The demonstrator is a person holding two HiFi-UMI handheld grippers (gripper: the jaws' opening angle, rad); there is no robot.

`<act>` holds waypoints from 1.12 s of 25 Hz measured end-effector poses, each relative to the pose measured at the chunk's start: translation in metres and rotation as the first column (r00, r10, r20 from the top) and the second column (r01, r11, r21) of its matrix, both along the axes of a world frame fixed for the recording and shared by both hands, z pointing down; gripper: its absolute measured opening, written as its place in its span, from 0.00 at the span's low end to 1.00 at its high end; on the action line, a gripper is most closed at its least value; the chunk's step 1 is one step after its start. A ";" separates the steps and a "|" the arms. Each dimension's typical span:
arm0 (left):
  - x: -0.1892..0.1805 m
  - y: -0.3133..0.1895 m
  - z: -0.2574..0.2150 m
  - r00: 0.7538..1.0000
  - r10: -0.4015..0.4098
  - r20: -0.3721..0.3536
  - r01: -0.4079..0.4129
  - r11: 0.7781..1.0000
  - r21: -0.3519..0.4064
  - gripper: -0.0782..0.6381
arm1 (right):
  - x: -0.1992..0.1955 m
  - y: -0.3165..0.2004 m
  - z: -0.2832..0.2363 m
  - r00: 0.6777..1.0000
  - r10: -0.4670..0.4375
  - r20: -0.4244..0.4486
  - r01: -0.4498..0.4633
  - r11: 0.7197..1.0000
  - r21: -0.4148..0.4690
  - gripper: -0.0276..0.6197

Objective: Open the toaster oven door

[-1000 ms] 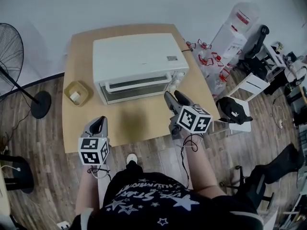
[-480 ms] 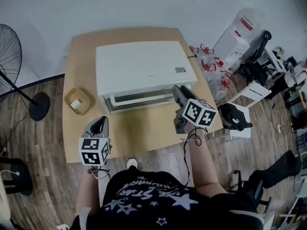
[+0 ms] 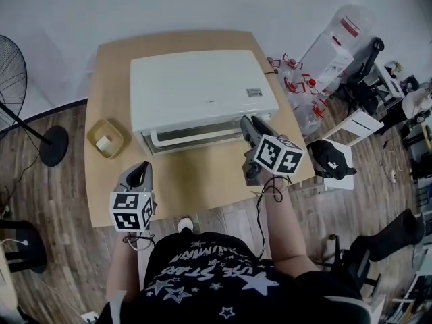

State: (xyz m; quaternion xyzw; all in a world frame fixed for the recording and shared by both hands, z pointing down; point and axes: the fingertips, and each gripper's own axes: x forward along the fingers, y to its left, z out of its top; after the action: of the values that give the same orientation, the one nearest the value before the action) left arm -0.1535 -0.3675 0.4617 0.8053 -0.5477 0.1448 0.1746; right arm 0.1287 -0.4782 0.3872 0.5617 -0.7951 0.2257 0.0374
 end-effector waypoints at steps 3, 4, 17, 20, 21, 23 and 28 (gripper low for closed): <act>0.006 0.006 0.000 1.000 -0.010 0.005 0.010 1.000 -0.001 0.14 | 0.001 0.003 0.001 1.000 -0.002 0.002 0.002 1.000 0.010 0.25; 0.008 0.009 0.000 1.000 -0.012 0.006 0.012 1.000 -0.002 0.14 | 0.002 0.005 0.002 1.000 -0.005 -0.004 0.005 1.000 0.012 0.25; 0.021 0.055 0.001 0.998 -0.058 0.031 0.059 0.998 -0.017 0.14 | 0.008 0.051 0.017 0.991 -0.085 -0.099 0.085 0.996 -0.001 0.24; 0.023 0.064 0.005 0.997 -0.065 0.033 0.066 0.998 -0.024 0.14 | 0.012 0.062 0.024 0.989 -0.089 -0.120 0.088 0.996 -0.012 0.22; 0.024 0.068 0.006 0.997 -0.066 0.034 0.067 0.997 -0.028 0.14 | 0.013 0.066 0.027 0.988 -0.091 -0.123 0.090 0.996 -0.018 0.21; 0.027 0.076 0.008 0.997 -0.068 0.035 0.069 0.997 -0.035 0.14 | 0.016 0.075 0.033 0.988 -0.100 -0.122 0.096 0.995 -0.034 0.20; 0.034 0.094 0.019 0.997 -0.072 0.036 0.074 0.996 -0.059 0.14 | 0.021 0.094 0.047 0.987 -0.111 -0.119 0.104 0.992 -0.066 0.19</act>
State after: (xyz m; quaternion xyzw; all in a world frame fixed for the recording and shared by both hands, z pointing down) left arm -0.1199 -0.2732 0.4804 0.7766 -0.5749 0.1684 0.1948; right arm 0.1500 -0.3840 0.4346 0.5293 -0.8134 0.2121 0.1148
